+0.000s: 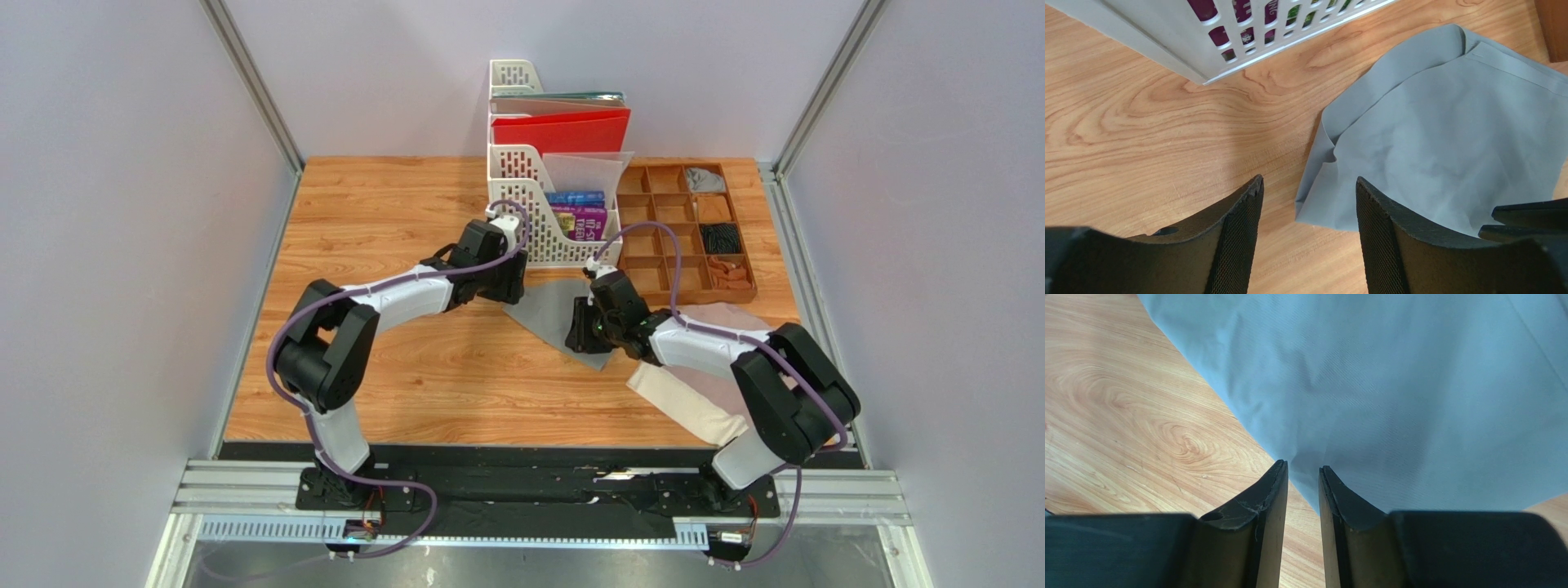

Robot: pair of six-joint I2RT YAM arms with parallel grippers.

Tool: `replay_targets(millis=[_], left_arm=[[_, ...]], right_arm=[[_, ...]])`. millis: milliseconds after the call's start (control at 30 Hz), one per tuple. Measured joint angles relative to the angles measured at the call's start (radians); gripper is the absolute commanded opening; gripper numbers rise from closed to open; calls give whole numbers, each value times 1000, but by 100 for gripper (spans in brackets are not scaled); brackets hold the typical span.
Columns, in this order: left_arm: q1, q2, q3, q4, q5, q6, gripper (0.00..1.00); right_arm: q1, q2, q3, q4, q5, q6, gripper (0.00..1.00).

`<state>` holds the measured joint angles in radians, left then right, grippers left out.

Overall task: Roll the underwear
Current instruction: Adjust the underwear at the center of the board.

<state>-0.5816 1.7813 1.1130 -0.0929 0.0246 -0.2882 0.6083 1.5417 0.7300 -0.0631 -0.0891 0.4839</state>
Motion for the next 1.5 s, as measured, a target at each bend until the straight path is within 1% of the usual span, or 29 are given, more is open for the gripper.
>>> replay_targets(millis=[200,533,700,833,1000,1100,1133,1200,1233,1467,1500], left_arm=[[14,35,-7,30,29,-13,57],[14,64,-40,41,41,-44,53],[14,78,-41,59,29,-56,49],[14,88,-39,80,19,-70,42],[16,95,-39,105,25,-82,38],[16,101,-39,119,40,-93,28],[16,104,-39,121,47,-95,20],[16,107,-39,124,55,-101,11],[16,110,-39,126,58,-101,1],[16,113,-39,128,73,-103,0],[16,113,-39,127,73,-103,0]], right_arm=[[3,34,0,9,0,10,28],[4,41,4,20,0,14,28],[4,41,4,20,0,14,28],[4,41,4,20,0,14,28],[5,41,4,20,1,14,28],[5,41,4,20,1,14,28],[5,41,4,20,2,14,28],[5,41,4,20,1,14,28],[6,41,4,20,2,14,28],[19,41,10,15,8,14,29],[26,41,10,15,9,14,34]])
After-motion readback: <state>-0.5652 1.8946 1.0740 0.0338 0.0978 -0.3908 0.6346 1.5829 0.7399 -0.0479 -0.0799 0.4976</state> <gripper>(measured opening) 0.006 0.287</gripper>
